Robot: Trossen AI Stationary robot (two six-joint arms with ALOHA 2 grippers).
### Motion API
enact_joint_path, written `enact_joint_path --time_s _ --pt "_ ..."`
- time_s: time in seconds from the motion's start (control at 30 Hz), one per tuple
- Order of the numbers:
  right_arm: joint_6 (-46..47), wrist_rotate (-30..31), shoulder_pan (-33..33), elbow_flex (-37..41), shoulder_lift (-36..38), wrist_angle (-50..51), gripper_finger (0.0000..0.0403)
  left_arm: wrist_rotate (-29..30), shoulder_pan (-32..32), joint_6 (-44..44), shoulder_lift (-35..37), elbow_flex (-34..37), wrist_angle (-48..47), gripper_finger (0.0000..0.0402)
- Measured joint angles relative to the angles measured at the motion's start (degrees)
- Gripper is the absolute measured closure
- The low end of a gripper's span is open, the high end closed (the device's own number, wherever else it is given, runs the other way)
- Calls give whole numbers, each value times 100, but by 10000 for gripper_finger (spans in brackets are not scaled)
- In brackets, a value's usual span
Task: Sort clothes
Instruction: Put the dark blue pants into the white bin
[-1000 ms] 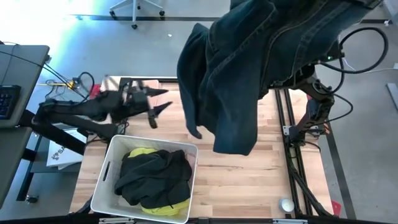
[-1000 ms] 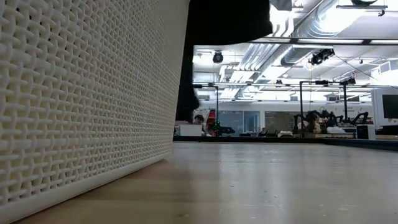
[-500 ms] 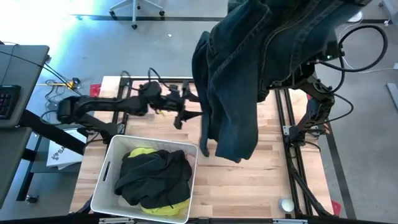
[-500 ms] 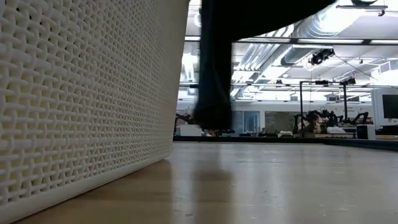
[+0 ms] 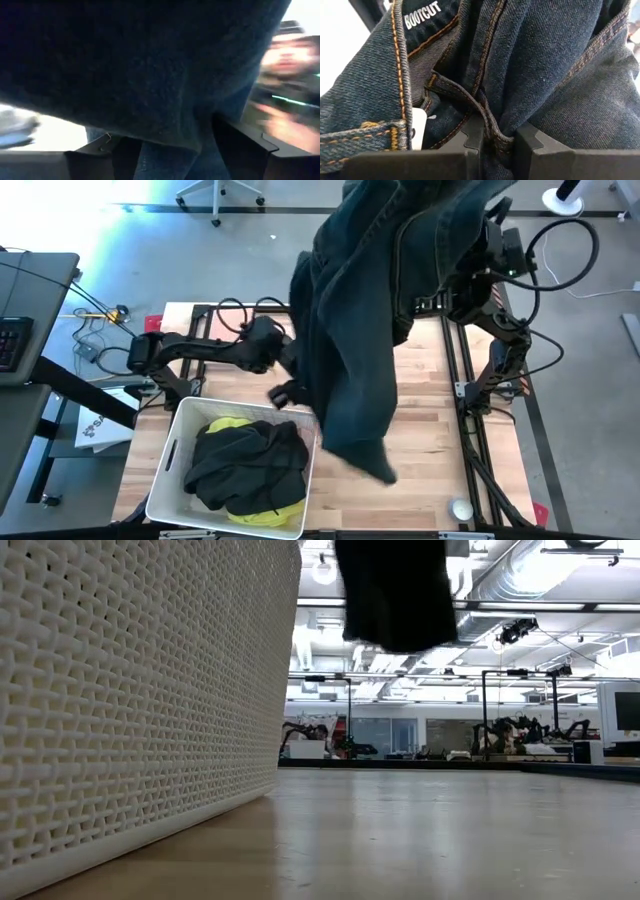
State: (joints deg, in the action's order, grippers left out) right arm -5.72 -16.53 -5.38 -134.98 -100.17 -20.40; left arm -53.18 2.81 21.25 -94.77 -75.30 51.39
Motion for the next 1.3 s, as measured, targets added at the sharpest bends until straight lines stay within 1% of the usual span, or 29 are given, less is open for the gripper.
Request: enact_joint_path --time_s 0.07,0.1,0.2,0.3,0.43,0.5,0.57,0.67,0.7,0.77,0.87,0.93,1.03,1.17,1.3 --pt "235 5 -29 -2 3 4 360 -553 -116 276 167 -161 -4 175" --pt "330 3 -35 -2 4 4 360 -732 -171 396 309 -186 -9 177" --pt "521 0 -34 -2 7 13 360 -840 -351 613 816 -191 -19 186" --pt "555 0 -34 -2 12 11 360 -634 -547 681 1405 -191 -29 195" --pt "571 9 -33 -2 12 47 360 126 -770 711 2243 -198 -128 207" --pt "571 24 -36 -1 -3 56 360 351 -834 715 2604 -204 -399 212" --pt "575 46 -17 -2 -44 69 361 461 -851 691 2912 -204 -1032 217" --pt "637 99 65 -9 -233 90 361 711 -869 291 3293 -204 -2467 225" --pt "740 189 105 -9 -330 63 361 874 -910 53 3400 -204 -2992 228" --pt "981 353 182 -3 -552 -141 361 1430 -1053 -499 3611 -200 -4009 234" --pt "1410 444 259 9 -851 -626 361 2588 -1393 -1182 3897 -200 -5159 243" --pt "1754 561 292 9 -989 -1002 361 3289 -1646 -1390 4073 -198 -5659 249" --pt "2146 744 292 -5 -1154 -1304 361 4085 -2002 -1442 4303 -198 -6152 257" --pt "2399 760 292 -11 -1447 -1276 361 4900 -2471 -1267 4497 -198 -6887 266" --pt "2815 575 288 -2 -1804 -1079 361 5918 -2950 -767 4562 -198 -8151 272"
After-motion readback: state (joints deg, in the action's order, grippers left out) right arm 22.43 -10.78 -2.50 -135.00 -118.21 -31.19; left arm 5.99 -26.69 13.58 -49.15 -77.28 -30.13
